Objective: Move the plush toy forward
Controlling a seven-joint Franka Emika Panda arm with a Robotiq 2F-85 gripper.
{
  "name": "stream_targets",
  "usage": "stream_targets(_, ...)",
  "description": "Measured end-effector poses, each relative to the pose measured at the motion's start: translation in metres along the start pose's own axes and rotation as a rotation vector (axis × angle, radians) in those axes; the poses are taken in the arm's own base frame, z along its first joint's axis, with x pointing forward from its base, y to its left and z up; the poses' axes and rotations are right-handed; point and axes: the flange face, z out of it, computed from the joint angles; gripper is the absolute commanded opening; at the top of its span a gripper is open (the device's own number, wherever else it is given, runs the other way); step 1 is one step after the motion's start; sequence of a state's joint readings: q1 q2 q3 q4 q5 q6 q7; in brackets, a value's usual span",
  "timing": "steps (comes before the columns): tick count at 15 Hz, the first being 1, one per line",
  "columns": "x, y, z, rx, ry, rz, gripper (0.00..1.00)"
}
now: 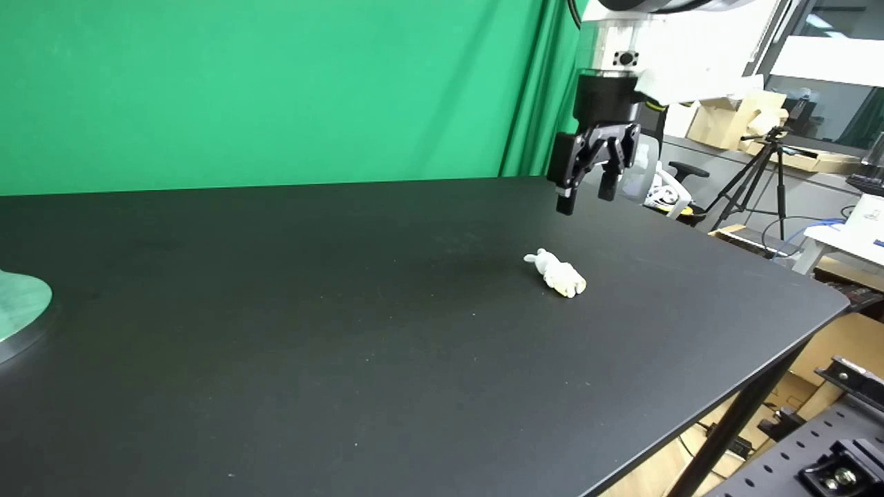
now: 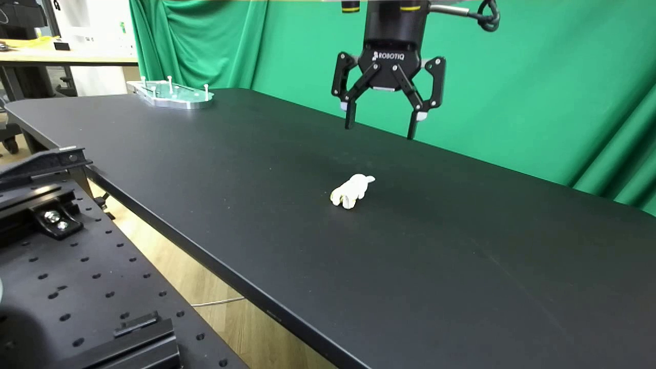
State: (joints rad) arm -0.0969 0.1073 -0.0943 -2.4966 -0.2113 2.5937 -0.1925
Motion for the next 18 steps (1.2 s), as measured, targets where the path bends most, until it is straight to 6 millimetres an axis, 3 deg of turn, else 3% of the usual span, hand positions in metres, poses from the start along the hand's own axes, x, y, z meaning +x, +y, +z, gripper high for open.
stream_targets(4, 0.016, 0.0, 0.039, 0.05, -0.013, 0.061, 1.0)
stream_targets(9, 0.036, -0.009, 0.071, 0.106, -0.038, 0.105, 0.99)
stream_targets(10, 0.038, -0.01, 0.075, 0.111, -0.043, 0.108, 0.75)
stream_targets(12, 0.042, -0.012, 0.083, 0.125, -0.057, 0.114, 0.7)
stream_targets(18, 0.044, -0.018, 0.092, 0.153, -0.101, 0.114, 0.26)
